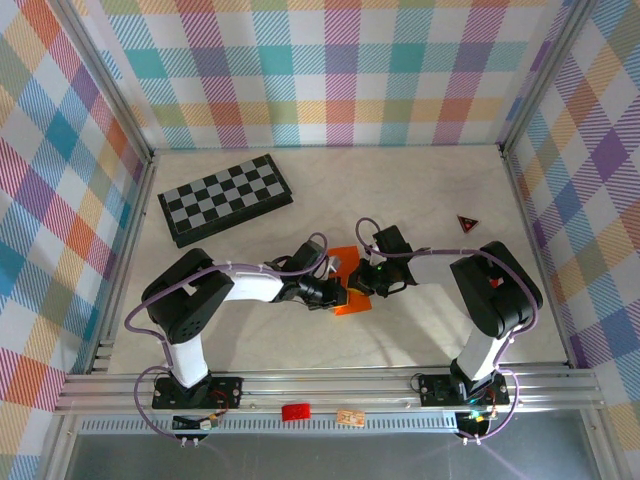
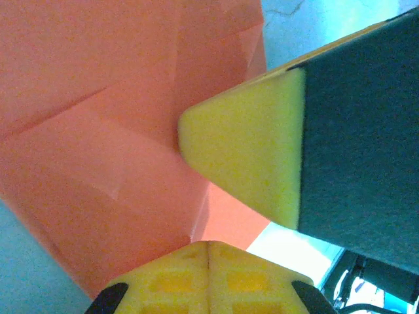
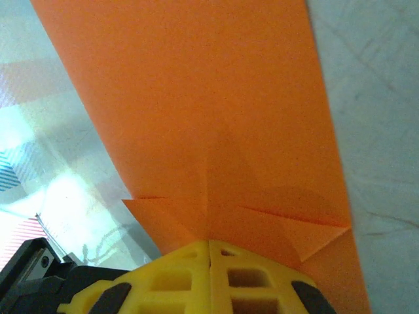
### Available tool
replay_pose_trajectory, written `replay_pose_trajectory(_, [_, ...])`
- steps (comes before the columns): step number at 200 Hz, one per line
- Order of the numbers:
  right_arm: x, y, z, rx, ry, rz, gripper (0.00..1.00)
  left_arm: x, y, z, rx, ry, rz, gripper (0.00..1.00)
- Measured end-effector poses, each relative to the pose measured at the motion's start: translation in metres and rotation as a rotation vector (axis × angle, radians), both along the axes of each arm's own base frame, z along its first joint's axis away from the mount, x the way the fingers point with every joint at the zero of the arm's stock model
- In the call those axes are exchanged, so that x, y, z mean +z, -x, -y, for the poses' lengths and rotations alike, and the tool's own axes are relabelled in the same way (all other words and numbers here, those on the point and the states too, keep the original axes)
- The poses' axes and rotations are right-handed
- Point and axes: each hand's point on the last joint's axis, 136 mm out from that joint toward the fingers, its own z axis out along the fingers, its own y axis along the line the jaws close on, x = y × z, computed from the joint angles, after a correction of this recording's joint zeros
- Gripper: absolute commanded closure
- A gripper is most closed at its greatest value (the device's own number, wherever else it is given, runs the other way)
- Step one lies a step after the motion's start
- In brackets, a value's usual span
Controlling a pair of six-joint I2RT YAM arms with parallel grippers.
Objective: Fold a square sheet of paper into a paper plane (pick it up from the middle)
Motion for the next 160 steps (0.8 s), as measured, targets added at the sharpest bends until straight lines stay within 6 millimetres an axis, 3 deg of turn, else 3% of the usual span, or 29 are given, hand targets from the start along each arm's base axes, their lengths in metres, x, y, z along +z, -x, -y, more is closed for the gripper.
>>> replay_pose_trajectory(160, [0.0,0.0,0.0,0.002,-0.002,0.005,0.97,-0.006,0.028,-0.023,-0.049,-0.023,-0.015,0.9])
